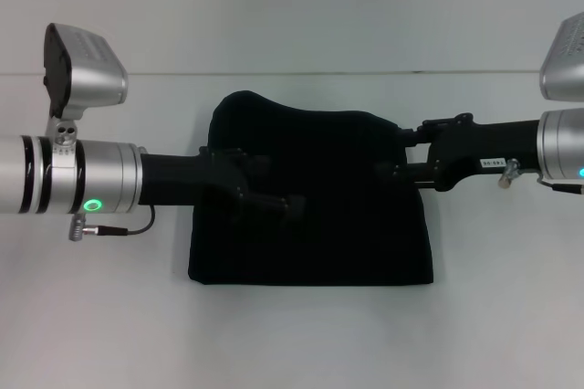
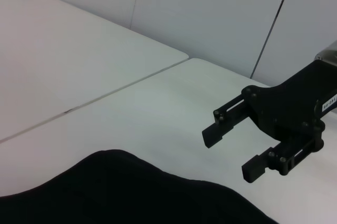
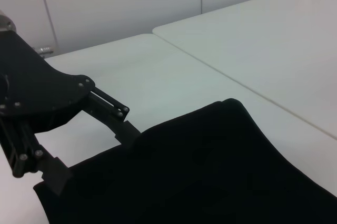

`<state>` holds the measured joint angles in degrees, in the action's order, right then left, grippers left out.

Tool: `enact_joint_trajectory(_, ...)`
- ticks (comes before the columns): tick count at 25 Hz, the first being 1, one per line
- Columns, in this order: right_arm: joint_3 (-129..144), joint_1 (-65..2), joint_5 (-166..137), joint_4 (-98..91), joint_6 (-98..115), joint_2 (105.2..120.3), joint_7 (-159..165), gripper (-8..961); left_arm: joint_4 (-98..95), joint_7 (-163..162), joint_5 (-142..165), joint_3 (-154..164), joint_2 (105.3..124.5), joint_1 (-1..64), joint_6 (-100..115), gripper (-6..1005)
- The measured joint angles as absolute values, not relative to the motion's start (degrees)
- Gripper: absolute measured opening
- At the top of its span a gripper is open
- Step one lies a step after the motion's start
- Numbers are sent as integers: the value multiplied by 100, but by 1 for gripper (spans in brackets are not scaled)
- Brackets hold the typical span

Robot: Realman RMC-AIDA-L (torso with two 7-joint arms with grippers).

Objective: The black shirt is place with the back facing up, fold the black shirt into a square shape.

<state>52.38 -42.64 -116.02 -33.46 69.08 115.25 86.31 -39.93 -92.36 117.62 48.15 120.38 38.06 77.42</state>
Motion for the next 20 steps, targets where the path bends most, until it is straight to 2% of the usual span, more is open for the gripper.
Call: enact_joint_trajectory(20,5237,-4274,-11602,-3340,6890,11623,8605,688,-4039,-9219,11874,4773,12023,3773,7519,952)
